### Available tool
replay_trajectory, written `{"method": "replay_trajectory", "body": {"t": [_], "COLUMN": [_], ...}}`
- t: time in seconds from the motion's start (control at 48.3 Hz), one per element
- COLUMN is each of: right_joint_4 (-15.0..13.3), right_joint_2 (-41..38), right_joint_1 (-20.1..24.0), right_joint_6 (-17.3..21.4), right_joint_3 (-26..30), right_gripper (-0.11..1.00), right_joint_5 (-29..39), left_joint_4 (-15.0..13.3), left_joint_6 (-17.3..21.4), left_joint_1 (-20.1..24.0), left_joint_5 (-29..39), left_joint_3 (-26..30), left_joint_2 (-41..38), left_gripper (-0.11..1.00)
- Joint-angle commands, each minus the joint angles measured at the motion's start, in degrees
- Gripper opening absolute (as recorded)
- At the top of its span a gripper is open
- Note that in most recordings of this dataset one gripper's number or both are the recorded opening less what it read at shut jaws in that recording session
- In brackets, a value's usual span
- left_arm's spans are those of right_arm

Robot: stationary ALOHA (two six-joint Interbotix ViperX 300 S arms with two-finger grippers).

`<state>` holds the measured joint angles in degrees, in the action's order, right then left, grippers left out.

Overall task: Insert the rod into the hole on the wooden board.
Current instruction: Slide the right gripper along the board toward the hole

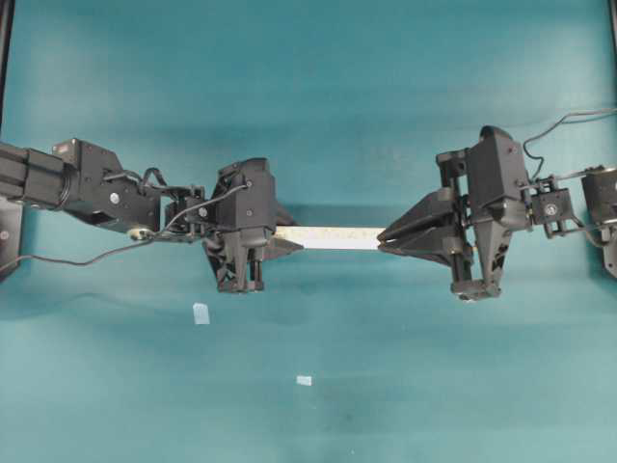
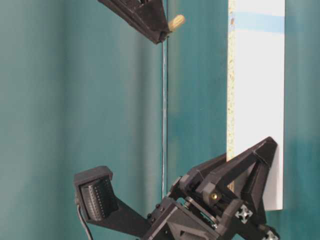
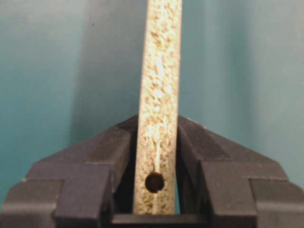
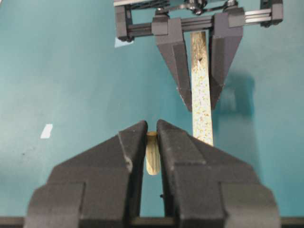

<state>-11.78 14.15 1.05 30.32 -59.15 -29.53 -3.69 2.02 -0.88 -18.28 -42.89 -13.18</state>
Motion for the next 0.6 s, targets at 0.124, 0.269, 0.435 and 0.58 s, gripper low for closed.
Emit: {"method": "replay_trajectory", "body": {"t": [0.124,0.269,0.435,0.58], "right_joint_4": [0.09,0.09,0.62,2.46], "right_joint_2": [0.97,0.97,0.7,-0.35], "right_joint_1": [-0.62,-2.29,-4.83,-5.45], "right_joint_6": [-0.18,-0.7,-3.08,-5.01], "right_joint_3": [-0.7,-2.2,-5.1,-7.21], "right_gripper": [0.1,0.1,0.1,0.1], "right_joint_5": [-1.76,-3.96,-12.04,-17.49], "left_joint_4": [0.18,0.18,0.18,0.18], "left_joint_6": [1.32,1.41,1.41,1.41], "left_joint_1": [-0.35,-0.35,-0.35,-0.35], "left_joint_5": [0.0,0.97,1.49,1.76], "left_joint_3": [0.0,0.0,0.0,0.26], "left_joint_2": [1.23,1.32,1.67,1.58], "left_gripper": [0.31,0.31,0.31,0.31]}}
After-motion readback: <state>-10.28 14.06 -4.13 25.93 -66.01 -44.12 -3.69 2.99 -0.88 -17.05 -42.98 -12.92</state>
